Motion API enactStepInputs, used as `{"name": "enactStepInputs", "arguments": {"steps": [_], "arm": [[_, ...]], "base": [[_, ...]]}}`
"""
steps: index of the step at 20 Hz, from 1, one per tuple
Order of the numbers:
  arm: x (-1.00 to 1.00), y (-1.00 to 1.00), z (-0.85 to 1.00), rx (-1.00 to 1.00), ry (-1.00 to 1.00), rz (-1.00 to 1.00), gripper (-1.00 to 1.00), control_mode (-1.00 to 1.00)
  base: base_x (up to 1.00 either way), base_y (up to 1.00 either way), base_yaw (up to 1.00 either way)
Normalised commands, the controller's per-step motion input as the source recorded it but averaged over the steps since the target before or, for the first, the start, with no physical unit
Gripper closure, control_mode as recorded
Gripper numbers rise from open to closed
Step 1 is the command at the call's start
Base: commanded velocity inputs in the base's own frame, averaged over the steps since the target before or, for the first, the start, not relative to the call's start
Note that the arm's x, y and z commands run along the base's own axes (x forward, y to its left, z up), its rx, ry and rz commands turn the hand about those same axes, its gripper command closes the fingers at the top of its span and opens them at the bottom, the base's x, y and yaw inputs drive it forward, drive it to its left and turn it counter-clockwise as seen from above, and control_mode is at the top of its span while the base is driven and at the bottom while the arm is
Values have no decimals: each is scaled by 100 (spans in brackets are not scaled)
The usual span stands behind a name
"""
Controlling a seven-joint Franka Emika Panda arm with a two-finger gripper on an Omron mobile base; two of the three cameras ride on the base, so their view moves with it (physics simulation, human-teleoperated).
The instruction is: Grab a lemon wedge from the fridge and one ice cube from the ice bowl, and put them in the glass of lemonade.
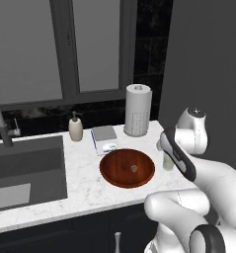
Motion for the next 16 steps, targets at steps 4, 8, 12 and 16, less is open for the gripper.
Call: {"name": "enactStepInputs", "arguments": {"steps": [4,8,12,16], "arm": [[22,-16,-1,0,1,0,100,-100],[12,0,0,0,0,0,100,-100],[6,0,0,0,0,0,100,-100],[3,0,0,0,0,0,100,-100]], "base": [[0,0,0],[0,0,0],[0,0,0],[0,0,0]]}}
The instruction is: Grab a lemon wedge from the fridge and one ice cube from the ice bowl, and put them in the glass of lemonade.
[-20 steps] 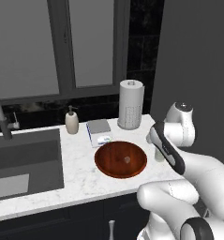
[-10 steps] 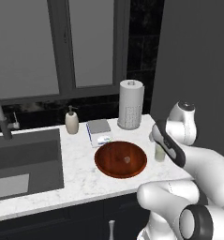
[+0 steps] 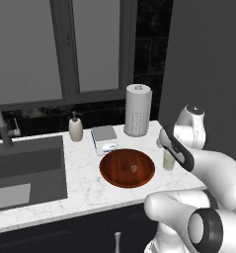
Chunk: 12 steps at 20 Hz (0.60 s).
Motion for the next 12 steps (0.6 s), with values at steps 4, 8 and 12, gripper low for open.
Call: {"name": "enactStepInputs", "arguments": {"steps": [4,8,12], "arm": [[8,0,0,0,0,0,100,-100],[15,-4,-10,0,0,0,100,-100],[4,0,-30,0,0,0,100,-100]], "base": [[0,0,0],[0,0,0],[0,0,0]]}}
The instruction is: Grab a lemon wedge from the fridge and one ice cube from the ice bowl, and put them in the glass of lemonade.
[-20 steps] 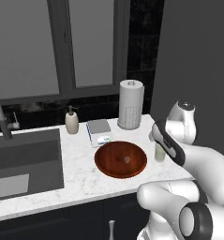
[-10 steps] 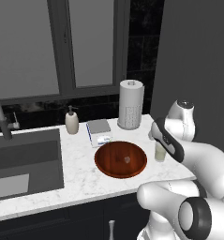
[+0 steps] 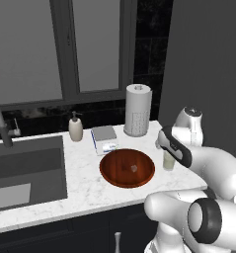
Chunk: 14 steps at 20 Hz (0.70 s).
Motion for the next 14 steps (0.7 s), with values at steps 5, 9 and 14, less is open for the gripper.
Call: {"name": "enactStepInputs", "arguments": {"steps": [5,9,14], "arm": [[0,-3,-19,0,0,0,100,-100],[0,-5,-3,0,0,0,100,-100],[0,0,0,0,0,0,-100,-100]], "base": [[0,0,0],[0,0,0],[0,0,0]]}}
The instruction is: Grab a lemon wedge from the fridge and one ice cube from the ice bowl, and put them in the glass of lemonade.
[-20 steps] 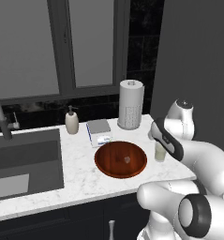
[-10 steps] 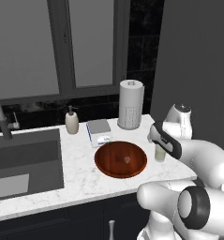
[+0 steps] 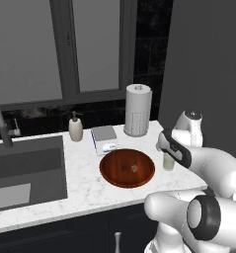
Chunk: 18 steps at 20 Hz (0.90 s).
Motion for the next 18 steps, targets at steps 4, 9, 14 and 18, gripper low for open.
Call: {"name": "enactStepInputs", "arguments": {"steps": [4,9,14,18], "arm": [[0,0,0,0,0,0,-100,-100],[0,0,0,0,0,0,-100,-100],[0,0,0,0,0,0,-100,-100],[-18,0,1,0,0,0,-100,-100]], "base": [[0,0,0],[0,0,0],[0,0,0],[0,0,0]]}}
